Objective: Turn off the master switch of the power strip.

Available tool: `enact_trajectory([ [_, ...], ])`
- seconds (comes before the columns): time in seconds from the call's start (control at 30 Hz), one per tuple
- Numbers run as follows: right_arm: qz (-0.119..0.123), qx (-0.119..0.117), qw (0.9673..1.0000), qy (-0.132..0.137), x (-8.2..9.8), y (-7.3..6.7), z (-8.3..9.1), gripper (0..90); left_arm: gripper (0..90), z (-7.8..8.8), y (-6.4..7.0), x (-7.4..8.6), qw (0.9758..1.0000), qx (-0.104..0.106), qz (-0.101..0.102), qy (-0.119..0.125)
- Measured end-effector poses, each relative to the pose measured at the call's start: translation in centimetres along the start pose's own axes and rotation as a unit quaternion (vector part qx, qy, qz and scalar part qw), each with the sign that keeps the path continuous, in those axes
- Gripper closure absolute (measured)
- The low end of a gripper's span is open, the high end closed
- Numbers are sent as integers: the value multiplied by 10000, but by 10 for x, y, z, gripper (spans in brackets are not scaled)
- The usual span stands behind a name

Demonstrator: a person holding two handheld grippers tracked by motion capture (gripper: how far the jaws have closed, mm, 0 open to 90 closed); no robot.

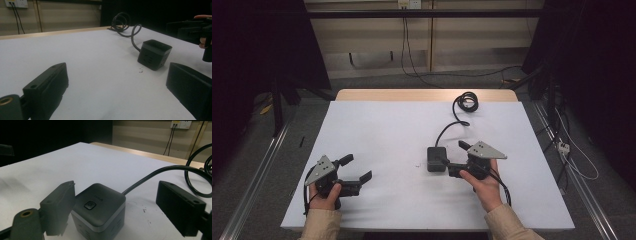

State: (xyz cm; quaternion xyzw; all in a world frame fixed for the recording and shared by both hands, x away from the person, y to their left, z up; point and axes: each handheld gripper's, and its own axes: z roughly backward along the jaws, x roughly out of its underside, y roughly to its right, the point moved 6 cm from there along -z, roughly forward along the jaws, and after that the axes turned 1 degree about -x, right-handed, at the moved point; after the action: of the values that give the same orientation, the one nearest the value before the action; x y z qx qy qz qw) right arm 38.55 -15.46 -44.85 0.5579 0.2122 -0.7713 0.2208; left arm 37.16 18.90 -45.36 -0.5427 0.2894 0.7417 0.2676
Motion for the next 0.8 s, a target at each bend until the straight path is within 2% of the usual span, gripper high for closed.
enact_trajectory([
  [0.8, 18, -26, 10000, -70, -3, -3, -7, 243, 38, 0, 0, 0, 10000, -7, -6, -2],
])
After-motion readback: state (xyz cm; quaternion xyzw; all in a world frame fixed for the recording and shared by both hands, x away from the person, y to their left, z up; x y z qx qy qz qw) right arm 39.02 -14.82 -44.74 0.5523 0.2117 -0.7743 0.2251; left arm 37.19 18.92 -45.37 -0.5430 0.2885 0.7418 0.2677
